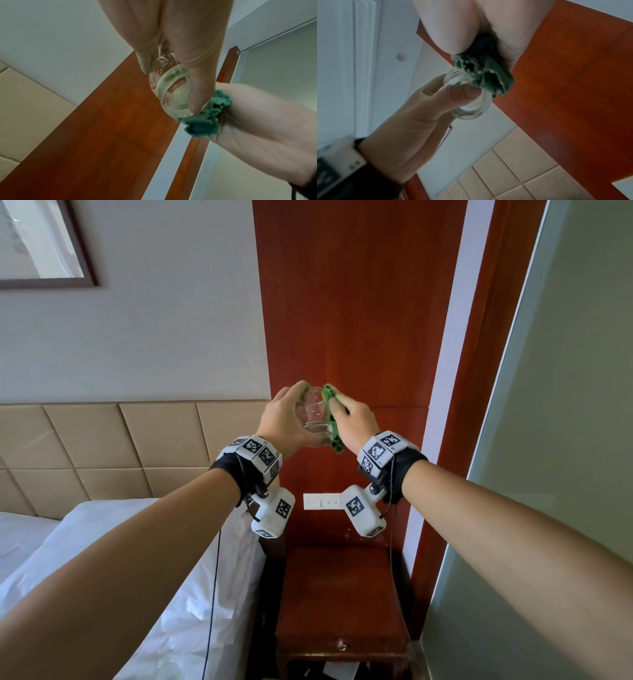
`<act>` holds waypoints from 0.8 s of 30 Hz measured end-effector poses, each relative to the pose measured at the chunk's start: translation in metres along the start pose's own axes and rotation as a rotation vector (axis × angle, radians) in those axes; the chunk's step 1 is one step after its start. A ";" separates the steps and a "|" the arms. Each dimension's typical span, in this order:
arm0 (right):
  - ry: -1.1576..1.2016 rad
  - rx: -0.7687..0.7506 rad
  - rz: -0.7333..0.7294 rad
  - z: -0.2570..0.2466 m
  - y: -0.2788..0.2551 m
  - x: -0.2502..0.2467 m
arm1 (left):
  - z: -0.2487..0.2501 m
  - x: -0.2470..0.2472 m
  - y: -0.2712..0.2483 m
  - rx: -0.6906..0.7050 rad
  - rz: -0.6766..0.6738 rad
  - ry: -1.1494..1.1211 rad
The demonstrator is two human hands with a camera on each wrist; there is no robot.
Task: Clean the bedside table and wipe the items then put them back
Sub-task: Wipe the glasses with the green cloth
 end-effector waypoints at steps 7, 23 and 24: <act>-0.067 -0.220 -0.071 -0.020 -0.012 0.007 | -0.014 -0.007 0.011 -0.062 0.020 0.007; 0.118 0.077 0.032 0.013 0.006 0.002 | 0.003 0.005 0.005 0.051 -0.020 0.030; 0.195 0.119 0.022 0.016 0.007 0.006 | 0.005 0.005 0.005 0.057 -0.026 0.034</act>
Point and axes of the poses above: each hand's wrist, its own y-axis towards the middle knuckle, its own x-axis out of the palm, z = x × y, the point moved 9 cm from there along y, towards the middle knuckle, and after that the axes turned 5 degrees about y, right-handed, at the moved point
